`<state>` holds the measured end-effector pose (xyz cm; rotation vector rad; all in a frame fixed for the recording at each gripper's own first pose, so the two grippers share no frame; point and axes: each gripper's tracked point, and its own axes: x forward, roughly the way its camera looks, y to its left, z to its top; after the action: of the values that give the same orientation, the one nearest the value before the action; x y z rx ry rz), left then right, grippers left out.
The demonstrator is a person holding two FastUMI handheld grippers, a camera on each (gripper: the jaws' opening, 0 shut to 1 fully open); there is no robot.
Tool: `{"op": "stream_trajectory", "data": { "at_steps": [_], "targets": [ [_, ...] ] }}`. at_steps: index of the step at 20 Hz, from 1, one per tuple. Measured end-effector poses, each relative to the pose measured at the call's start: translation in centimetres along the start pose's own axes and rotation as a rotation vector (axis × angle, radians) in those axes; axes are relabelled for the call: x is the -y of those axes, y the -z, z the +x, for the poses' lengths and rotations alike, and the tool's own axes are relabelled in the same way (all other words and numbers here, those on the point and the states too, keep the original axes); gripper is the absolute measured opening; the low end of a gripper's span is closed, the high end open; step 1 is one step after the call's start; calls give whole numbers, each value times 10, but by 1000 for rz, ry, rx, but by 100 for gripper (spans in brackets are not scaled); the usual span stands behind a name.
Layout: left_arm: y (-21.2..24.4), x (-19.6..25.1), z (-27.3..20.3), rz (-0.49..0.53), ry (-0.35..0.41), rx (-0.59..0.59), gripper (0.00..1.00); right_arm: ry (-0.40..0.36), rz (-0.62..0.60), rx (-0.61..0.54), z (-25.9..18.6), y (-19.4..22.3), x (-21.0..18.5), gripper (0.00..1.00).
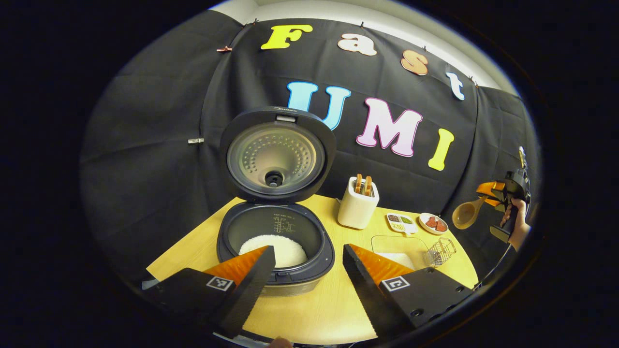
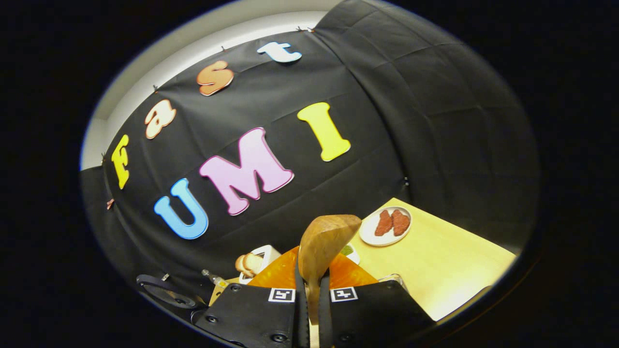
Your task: Close the left gripper, press the button to open the rice cooker; take a wooden spoon from the chopstick holder with the right hand, scoop a spoonful of rice and pour it into the rice cooker, then put the wooden spoon back into the chopstick holder.
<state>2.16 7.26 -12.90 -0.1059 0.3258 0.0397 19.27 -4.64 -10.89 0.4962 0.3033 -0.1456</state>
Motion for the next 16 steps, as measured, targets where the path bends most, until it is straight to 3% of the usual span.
{"op": "stream_trajectory", "data": {
  "at_steps": [5,16],
  "targets": [
    [0,25,4,-20,-52,-17,95,83,-3,-56,29,17,66,12],
    [-36,67,-7,-26,-197,85,95,168,-37,-199,87,88,135,12]
  ]
}}
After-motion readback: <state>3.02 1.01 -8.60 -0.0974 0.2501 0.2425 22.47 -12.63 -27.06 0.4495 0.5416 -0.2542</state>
